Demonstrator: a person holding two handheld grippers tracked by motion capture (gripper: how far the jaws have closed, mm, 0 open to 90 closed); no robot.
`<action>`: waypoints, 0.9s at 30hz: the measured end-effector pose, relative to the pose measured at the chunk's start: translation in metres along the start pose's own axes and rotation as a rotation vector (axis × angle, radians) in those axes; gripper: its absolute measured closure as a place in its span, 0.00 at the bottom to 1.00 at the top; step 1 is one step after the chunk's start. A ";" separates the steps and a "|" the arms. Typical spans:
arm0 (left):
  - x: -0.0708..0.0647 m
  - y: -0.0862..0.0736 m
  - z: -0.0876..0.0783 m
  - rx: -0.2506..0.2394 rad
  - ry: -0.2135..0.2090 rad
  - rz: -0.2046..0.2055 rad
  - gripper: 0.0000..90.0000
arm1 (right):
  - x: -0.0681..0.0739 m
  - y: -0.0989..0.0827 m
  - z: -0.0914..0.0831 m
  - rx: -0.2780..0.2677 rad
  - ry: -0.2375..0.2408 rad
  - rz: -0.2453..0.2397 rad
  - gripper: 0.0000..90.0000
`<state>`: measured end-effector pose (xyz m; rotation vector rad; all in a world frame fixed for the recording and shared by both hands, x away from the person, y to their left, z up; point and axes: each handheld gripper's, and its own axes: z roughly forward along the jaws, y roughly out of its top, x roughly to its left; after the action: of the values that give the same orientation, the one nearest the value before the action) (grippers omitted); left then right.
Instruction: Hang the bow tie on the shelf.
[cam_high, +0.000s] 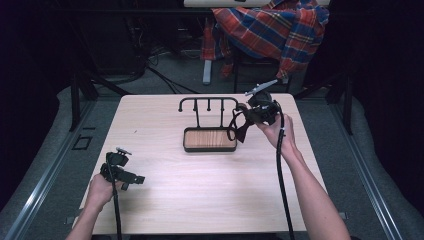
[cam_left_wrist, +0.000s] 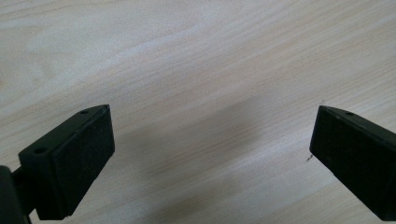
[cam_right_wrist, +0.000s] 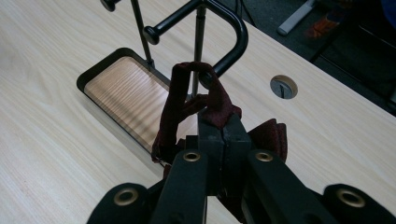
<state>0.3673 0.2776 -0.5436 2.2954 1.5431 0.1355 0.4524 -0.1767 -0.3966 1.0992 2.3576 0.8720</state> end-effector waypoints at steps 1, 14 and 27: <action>0.000 0.000 0.000 0.002 -0.002 0.001 0.00 | -0.002 0.000 0.001 0.001 -0.001 0.006 0.99; 0.001 0.000 0.001 0.005 -0.007 -0.002 0.00 | -0.007 0.006 0.010 0.001 -0.003 0.027 0.99; 0.001 0.000 0.001 0.003 -0.012 -0.003 0.00 | -0.012 0.006 0.019 0.004 -0.008 0.057 0.99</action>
<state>0.3676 0.2779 -0.5444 2.2919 1.5415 0.1190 0.4742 -0.1761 -0.4048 1.1742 2.3328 0.8818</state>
